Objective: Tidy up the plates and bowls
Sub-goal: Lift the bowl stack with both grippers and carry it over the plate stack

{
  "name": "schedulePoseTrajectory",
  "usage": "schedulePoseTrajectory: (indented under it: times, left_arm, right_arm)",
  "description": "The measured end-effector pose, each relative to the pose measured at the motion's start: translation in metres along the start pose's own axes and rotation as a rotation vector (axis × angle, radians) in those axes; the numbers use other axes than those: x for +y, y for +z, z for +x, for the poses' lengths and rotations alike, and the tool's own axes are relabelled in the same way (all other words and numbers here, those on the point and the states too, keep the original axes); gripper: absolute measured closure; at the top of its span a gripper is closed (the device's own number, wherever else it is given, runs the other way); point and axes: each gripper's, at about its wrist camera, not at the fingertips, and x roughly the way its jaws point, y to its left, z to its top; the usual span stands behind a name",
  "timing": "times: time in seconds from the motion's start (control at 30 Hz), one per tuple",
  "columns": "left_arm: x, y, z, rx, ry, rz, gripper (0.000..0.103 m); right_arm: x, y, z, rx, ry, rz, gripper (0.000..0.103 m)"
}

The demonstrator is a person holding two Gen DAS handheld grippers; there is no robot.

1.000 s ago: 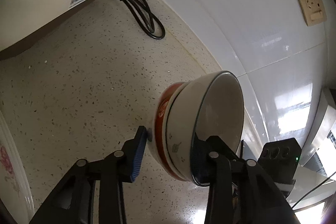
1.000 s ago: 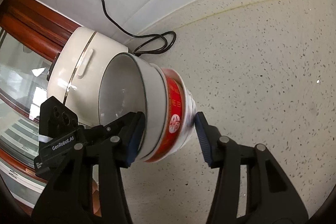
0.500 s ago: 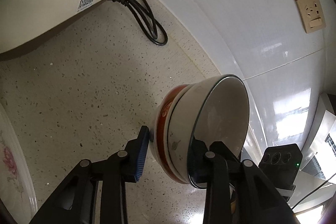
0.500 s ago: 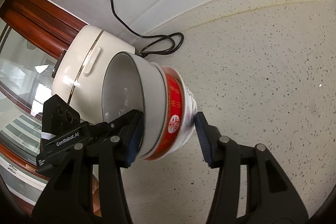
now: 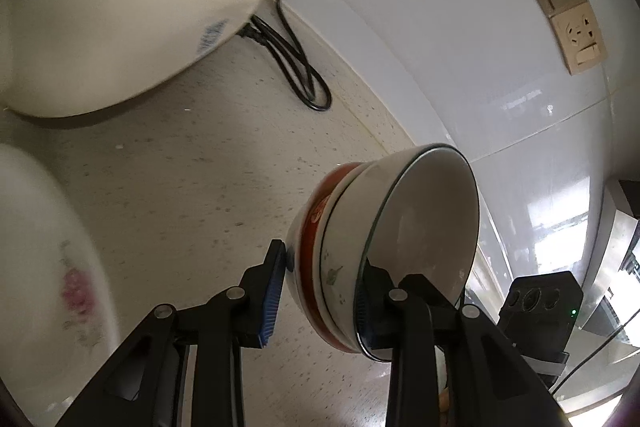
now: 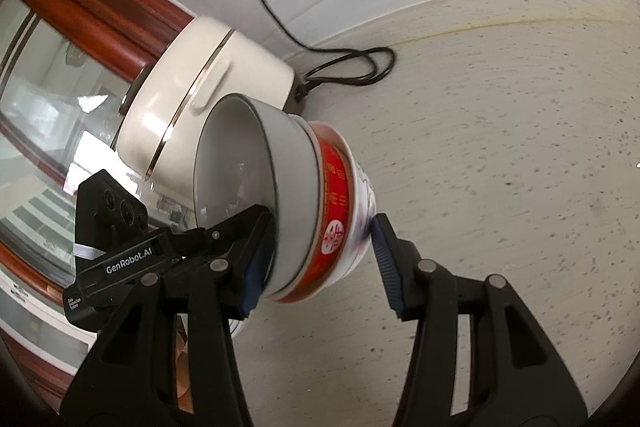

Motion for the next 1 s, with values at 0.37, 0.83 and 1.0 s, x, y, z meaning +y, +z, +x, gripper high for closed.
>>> schedulePoseTrajectory:
  times: [0.37, 0.83, 1.0]
  left_arm:
    - [0.024, -0.007, -0.052, -0.069, 0.048, -0.031, 0.072]
    - [0.060, -0.013, -0.105, -0.114, 0.089, -0.063, 0.072]
    - [0.076, -0.010, -0.124, -0.134, 0.103, -0.079, 0.072]
  right_arm:
    - [0.045, -0.015, 0.017, 0.041, 0.041, -0.090, 0.050]
    - [0.095, -0.034, 0.043, 0.100, 0.046, -0.142, 0.050]
    - [0.113, -0.044, 0.069, 0.135, 0.071, -0.140, 0.050]
